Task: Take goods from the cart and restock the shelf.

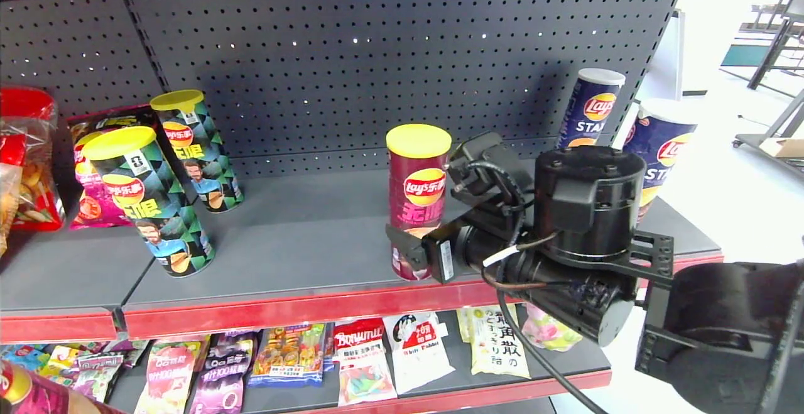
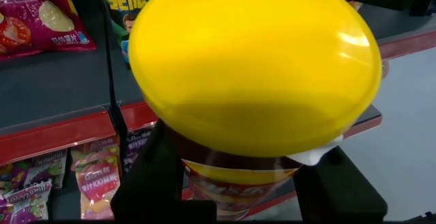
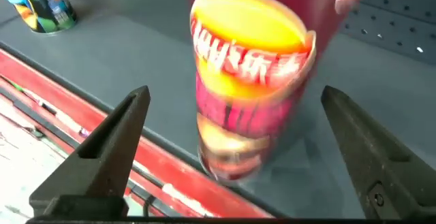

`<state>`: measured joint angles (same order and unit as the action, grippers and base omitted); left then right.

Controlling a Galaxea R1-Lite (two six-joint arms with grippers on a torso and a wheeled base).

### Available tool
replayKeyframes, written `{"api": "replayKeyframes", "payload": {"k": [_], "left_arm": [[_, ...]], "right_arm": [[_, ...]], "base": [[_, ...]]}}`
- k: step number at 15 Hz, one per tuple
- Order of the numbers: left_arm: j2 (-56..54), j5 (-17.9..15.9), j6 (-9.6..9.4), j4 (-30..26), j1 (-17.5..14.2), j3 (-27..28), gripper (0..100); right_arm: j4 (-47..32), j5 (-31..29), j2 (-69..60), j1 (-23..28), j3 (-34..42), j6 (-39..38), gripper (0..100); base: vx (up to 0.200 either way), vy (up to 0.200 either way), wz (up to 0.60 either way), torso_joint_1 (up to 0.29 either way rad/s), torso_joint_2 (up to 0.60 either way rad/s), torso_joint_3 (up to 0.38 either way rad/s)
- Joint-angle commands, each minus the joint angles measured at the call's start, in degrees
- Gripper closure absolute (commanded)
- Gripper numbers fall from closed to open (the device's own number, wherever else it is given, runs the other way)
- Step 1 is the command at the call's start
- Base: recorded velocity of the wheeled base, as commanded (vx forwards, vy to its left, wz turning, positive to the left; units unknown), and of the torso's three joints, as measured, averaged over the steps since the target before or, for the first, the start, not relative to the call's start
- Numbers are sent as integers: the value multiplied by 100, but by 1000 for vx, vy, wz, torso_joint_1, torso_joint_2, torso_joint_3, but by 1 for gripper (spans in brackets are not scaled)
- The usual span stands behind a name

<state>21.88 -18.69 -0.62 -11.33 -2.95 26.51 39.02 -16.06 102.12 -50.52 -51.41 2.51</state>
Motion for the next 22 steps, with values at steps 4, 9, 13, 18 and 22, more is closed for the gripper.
{"api": "replayKeyframes", "payload": {"k": [4,9,13,18,22], "left_arm": [[71,-21,-8,8,-4,73,100],[431,-30,-17,254,23,170,100],[405,-153,-122,412,49,170,100],[449,-267,-122,403,49,143,100],[405,-188,-122,394,40,126,100]], "right_arm": [[-61,32,-3084,367,3084,505,0],[-1134,1201,-5686,4902,3506,1146,0],[-4878,2054,-8507,5702,2820,1006,0],[-4517,2326,-9650,5518,4341,575,0],[-3612,2528,-9641,5509,5114,522,0]], "base": [[0,0,0,0,0,0],[0,0,0,0,0,0],[0,0,0,0,0,0],[0,0,0,0,0,0],[0,0,0,0,0,0]]}}
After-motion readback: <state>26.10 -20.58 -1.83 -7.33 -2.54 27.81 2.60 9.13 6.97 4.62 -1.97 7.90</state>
